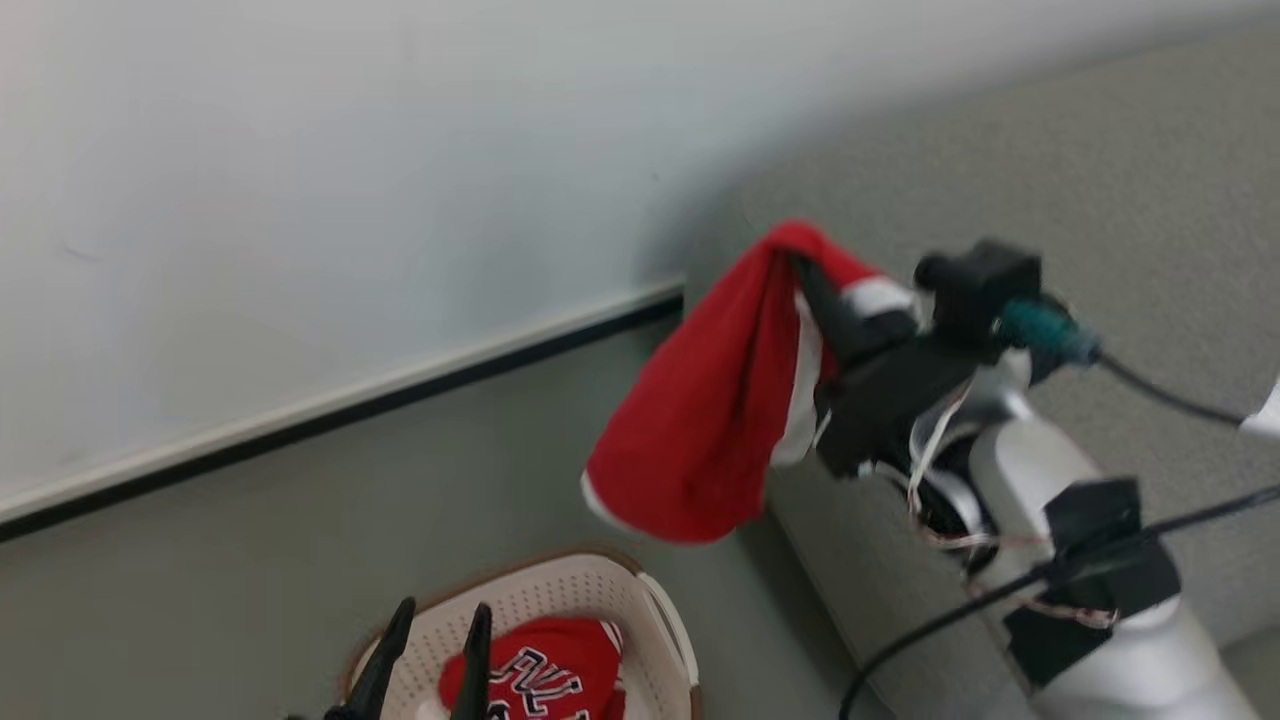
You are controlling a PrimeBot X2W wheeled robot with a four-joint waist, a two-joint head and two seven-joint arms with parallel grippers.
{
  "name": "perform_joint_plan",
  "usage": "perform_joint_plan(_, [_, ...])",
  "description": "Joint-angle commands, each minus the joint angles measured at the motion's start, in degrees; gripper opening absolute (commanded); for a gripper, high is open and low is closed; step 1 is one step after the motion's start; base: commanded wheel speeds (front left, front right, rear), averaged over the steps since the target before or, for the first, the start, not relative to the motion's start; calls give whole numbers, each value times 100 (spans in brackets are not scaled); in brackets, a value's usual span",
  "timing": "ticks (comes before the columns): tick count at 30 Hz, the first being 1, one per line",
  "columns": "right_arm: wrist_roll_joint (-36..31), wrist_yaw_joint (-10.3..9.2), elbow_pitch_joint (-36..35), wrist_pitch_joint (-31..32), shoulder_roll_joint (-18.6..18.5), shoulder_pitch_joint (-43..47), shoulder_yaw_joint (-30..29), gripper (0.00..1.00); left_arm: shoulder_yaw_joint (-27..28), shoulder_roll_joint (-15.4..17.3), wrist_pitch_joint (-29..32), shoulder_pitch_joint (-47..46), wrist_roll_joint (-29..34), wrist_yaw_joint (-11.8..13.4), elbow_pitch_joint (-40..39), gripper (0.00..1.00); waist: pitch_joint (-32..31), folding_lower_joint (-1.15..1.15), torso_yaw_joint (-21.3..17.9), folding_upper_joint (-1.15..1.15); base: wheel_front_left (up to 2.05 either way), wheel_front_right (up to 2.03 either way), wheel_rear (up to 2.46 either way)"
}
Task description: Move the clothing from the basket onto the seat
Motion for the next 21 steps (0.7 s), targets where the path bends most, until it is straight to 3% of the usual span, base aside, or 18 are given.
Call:
perform_joint_plan(1, [219,4,8,-14,-67,-345,40,0,-76,23,-11,-231,130,-72,-73,100,859,0,-563,0,0,0,0])
perform_joint_plan(6, [555,4,110,-80,-402,-1403,-24,0,-306,142,114,-649,440,-180,-352,100,1734,0,-865,0,0,0,0])
perform_joint_plan(12, [824,4,499,-351,-773,-2605,-548,0,-566,369,666,-1175,797,-329,-931,100,2732,0,-950,0,0,0,0])
perform_joint_plan(21, [838,4,1272,-638,-1063,-3687,-1509,0,-764,688,1233,-1290,1147,-386,-1839,100,3475,0,-936,0,0,0,0])
